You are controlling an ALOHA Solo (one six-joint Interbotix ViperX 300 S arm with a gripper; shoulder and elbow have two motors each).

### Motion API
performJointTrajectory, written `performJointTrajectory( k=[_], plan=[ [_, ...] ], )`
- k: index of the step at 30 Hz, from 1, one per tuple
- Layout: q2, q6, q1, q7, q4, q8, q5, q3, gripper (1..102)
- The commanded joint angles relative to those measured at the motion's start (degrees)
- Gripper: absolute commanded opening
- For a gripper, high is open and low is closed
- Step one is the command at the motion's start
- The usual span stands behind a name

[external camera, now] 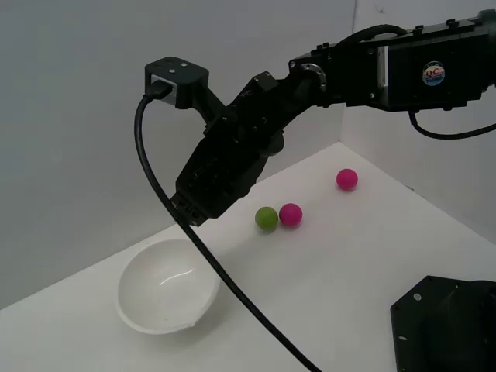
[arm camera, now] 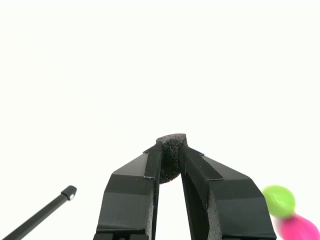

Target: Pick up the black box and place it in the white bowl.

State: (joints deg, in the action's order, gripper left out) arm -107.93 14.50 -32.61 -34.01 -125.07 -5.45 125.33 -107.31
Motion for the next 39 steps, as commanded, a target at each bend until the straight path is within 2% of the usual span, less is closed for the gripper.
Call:
performJointTrajectory(
  k=[1,15,25,26,30,34,35,37,38,39],
  plan=[
    [0.53,0.97,-1.58,0.79,1.76,-0.09,-2.20,0.09,3],
    [5.98,2.64,-5.19,4.39,2.37,-0.09,-2.81,5.45,3],
    [8.88,3.52,-6.06,4.39,2.29,-0.09,-2.72,8.26,5],
    [9.05,3.60,-6.15,4.39,2.29,-0.09,-2.72,8.44,8],
    [9.58,4.22,-6.33,4.39,2.29,-0.09,-2.72,9.05,41],
    [10.02,4.57,-6.24,4.39,2.29,-0.09,-2.72,9.49,54],
    [10.02,4.57,-6.33,4.39,2.29,-0.09,-2.72,9.67,61],
    [10.02,4.57,-6.33,4.39,2.29,-0.09,-2.72,9.67,81],
    [10.02,4.57,-6.33,4.39,2.29,-0.09,-2.72,9.67,88],
    [10.02,4.57,-6.33,4.31,2.29,-0.09,-2.72,9.67,91]
  ],
)
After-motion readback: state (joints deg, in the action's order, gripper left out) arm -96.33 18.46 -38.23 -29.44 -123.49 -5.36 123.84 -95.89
